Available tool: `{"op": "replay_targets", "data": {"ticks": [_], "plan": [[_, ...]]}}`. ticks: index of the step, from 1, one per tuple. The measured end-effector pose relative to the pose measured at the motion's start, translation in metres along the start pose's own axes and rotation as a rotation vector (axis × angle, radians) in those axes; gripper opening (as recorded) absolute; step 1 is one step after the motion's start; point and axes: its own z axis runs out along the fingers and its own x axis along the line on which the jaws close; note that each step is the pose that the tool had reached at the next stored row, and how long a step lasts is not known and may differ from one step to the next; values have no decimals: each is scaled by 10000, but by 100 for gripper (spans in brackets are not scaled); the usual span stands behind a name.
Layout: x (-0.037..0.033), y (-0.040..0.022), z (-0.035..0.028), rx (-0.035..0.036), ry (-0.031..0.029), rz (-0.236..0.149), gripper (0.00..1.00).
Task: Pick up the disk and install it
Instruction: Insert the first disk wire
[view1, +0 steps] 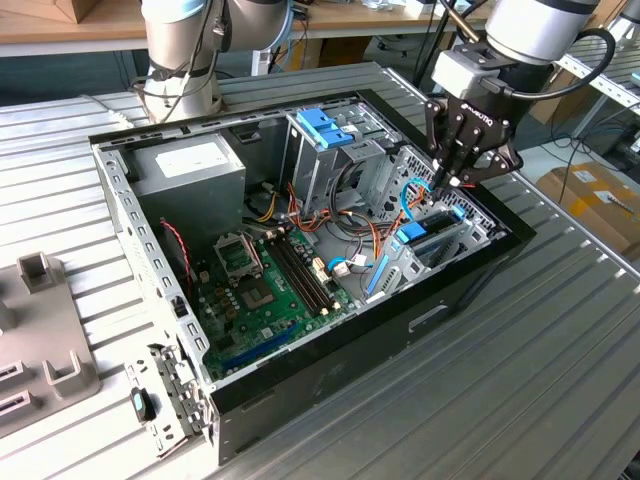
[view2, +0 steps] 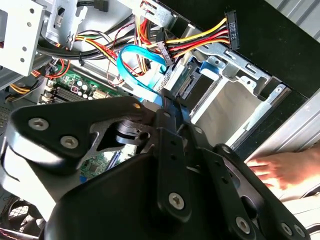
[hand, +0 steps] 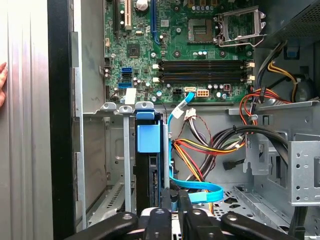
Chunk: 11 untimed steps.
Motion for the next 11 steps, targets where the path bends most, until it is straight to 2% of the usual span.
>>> {"op": "replay_targets", "data": {"ticks": [1, 8, 11], "plan": [[0, 0, 0, 0, 1, 0, 16], [4, 1, 3, 0, -2, -5, 16], [47, 25, 40, 28, -8, -121, 16]]}}
